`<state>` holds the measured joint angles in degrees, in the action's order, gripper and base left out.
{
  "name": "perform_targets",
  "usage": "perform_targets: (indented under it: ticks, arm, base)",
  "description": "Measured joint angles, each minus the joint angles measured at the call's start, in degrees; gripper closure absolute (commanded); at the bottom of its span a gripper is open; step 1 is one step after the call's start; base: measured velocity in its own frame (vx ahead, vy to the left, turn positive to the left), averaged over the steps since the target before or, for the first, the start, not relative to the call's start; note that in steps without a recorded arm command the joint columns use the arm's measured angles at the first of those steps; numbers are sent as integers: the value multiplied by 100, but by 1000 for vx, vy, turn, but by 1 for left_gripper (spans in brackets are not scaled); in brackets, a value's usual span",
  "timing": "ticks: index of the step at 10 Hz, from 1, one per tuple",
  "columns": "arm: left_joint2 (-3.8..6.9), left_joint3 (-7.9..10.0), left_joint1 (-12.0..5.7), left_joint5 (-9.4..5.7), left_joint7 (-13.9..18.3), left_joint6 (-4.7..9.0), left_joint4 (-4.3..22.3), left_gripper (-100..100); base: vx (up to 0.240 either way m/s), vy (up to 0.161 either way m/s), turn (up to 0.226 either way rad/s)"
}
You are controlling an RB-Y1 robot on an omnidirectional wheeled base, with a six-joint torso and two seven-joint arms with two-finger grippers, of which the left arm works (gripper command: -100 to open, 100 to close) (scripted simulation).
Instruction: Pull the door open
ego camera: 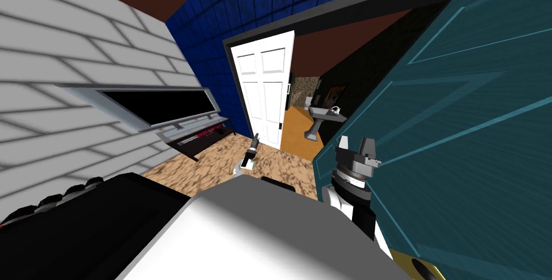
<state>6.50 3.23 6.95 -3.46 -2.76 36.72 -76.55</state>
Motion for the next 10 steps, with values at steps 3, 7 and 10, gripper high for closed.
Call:
perform_targets:
  ticks: [3, 7, 10]
  arm:
    - [0, -6, -187, -42, 15, 120, 453, -100]
    - [61, -7, -478, -143, 106, 276, 1127, -100]
    - [92, -4, -658, -193, 149, 379, 1560, -100]
  base:
    - [78, -5, -95]
    - [103, -11, -91]
    - [84, -4, -96]
